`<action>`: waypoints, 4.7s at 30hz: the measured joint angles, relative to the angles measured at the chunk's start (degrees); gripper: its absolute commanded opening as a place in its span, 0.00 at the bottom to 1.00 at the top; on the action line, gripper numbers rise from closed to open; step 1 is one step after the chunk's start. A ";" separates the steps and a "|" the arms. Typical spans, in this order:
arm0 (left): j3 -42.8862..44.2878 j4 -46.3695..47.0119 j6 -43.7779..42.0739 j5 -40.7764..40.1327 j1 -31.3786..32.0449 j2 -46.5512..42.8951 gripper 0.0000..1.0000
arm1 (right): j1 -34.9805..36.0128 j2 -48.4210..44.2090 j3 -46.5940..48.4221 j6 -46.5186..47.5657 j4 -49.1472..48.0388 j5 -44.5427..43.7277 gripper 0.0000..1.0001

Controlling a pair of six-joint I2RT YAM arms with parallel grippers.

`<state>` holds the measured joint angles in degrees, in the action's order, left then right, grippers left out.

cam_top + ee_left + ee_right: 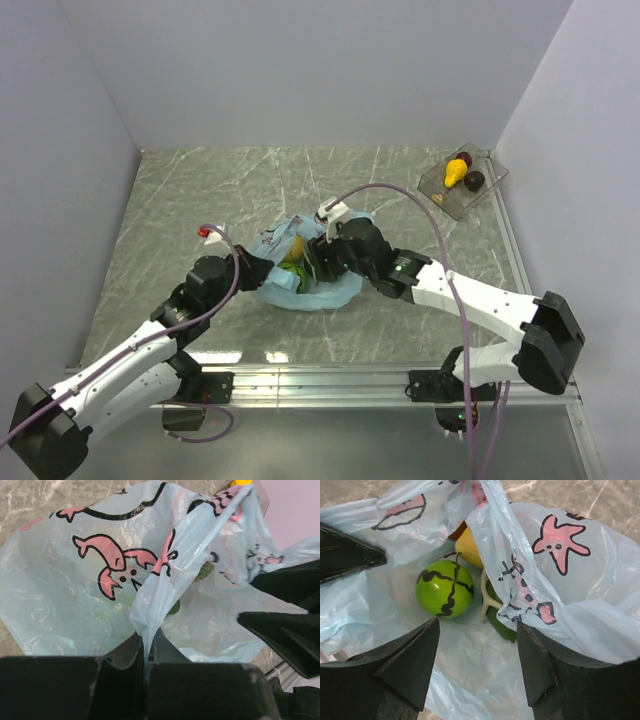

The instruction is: Untie the knot of the plastic bag and take out the fruit

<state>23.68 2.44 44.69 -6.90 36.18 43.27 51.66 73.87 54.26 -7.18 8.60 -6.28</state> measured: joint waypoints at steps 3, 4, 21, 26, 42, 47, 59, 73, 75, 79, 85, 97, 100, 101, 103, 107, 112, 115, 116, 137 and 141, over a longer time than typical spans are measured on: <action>0.00 0.81 0.04 -0.52 0.00 -0.02 0.01 | 0.28 2.64 0.09 1.16 -1.09 0.11 0.68; 0.00 1.05 0.09 -0.66 0.00 -0.04 0.00 | 0.50 3.54 0.09 1.33 -1.22 0.07 0.68; 0.11 0.31 0.09 -3.54 0.00 -1.86 0.01 | -8.15 -13.86 0.90 0.87 9.29 -10.32 0.93; 0.63 0.76 0.04 -3.04 0.00 -0.13 0.01 | -6.54 -18.73 1.99 2.62 7.96 1.64 0.92; 1.75 2.21 -0.07 -1.51 0.00 -0.61 0.01 | -5.35 -0.04 0.87 1.70 -2.38 25.49 0.79; 1.38 2.71 0.02 -1.49 0.00 -1.55 0.01 | -4.02 5.53 0.87 3.21 -4.61 18.78 0.73; 0.15 3.39 0.17 -0.44 0.00 -0.68 0.01 | -2.89 17.90 2.16 5.40 -10.62 2.58 0.65; 0.11 3.74 0.07 -0.55 0.00 0.31 0.01 | -2.89 23.45 4.02 5.84 -13.31 2.16 0.07; 0.11 3.74 0.04 -0.72 0.00 0.50 0.01 | -2.86 23.19 4.11 6.03 -12.90 2.99 0.00; 0.11 3.74 0.00 -1.18 0.00 0.79 0.01 | -2.82 20.41 4.83 7.17 -9.29 5.77 0.00; 0.13 3.67 -0.07 -2.14 0.00 1.31 0.01 | -2.80 10.21 8.02 8.85 -3.17 10.64 0.00; 1.29 2.38 -0.48 -4.70 0.00 1.49 0.01 | -2.78 1.44 13.90 10.05 5.31 21.33 0.00; 1.42 2.25 -0.48 -5.40 0.00 1.53 0.01 | -2.78 1.33 16.39 10.08 7.91 23.12 0.00; 1.42 2.16 -0.48 -5.66 0.00 1.53 0.00 | -2.78 1.09 17.44 10.14 8.63 23.63 0.00; 1.42 1.81 -0.46 -6.43 0.00 1.53 0.00 | -2.78 0.09 19.43 10.47 9.97 24.15 0.00; 1.42 0.92 -0.44 -7.43 0.00 1.75 0.01 | -2.78 -2.75 23.08 11.13 11.54 24.85 0.00; 1.44 0.70 -0.26 -7.56 0.00 3.72 0.01 | -2.78 -3.96 29.33 11.15 12.00 27.23 0.00; 1.79 -0.28 -0.26 -7.58 0.00 4.81 0.01 | -2.97 -2.75 34.60 10.60 11.91 29.86 0.00; 2.01 -0.55 -0.28 -7.58 0.00 5.07 0.01 | -3.19 -2.25 36.30 10.23 11.96 30.73 0.00; 7.45 -6.69 -3.63 -6.27 -0.20 6.01 0.00 | -40.17 15.61 59.93 -4.57 11.13 24.70 0.00; 7.45 -6.80 -3.65 -5.03 -0.22 5.55 0.00 | -45.13 18.12 55.25 -5.75 9.38 17.14 0.00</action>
<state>31.14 -4.36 41.04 -11.92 35.97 48.82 6.52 91.98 109.51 -12.93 17.98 10.85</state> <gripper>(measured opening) 0.041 0.042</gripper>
